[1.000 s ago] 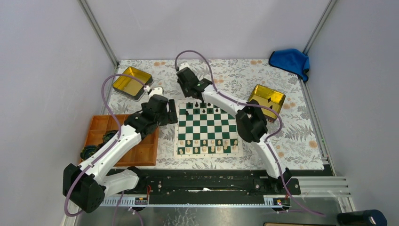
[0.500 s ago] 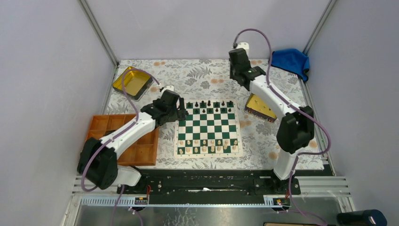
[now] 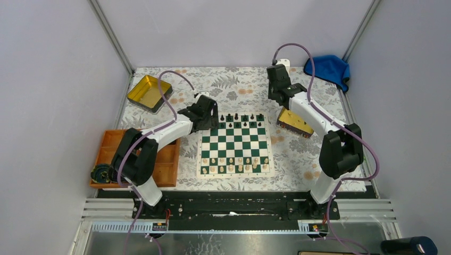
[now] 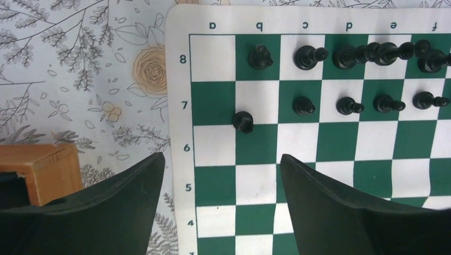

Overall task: Set up the chess pieces on the board
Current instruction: Pick up the chess piece from the chessboard.

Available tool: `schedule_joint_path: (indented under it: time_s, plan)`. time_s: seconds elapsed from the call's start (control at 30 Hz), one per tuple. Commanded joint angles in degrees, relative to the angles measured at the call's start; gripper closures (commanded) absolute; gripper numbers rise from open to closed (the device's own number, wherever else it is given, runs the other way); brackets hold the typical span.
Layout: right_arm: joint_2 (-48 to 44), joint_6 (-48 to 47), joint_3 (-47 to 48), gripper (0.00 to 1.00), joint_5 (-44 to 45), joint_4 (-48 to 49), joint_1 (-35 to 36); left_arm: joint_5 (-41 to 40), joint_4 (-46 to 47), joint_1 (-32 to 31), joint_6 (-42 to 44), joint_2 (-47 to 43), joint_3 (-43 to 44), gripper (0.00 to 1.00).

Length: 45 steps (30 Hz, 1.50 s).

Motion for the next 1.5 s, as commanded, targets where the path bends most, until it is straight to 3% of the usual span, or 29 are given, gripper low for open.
schedule_joint_path:
  time_s: [0.0,0.53,1.03,1.47]
  plan:
    - [-3.7,-0.2,0.2,0.64,-0.2,2.5,-0.8,-1.4,4.4,-0.4,1.0,3.5,3.2,0.16]
    - [-2.2,0.0,0.2,0.64,-1.8,3.0,-2.3,-0.3,3.5,-0.4,2.1,11.5,9.5,0.46]
    - [-0.4,0.4,1.5,0.64,-2.8,2.5,-2.5,0.5,2.8,-0.4,1.4,12.2,8.1,0.59]
    - [0.0,0.2,1.6,0.64,-2.8,2.4,-2.7,1.6,2.3,-0.4,1.1,13.4,8.3,0.63]
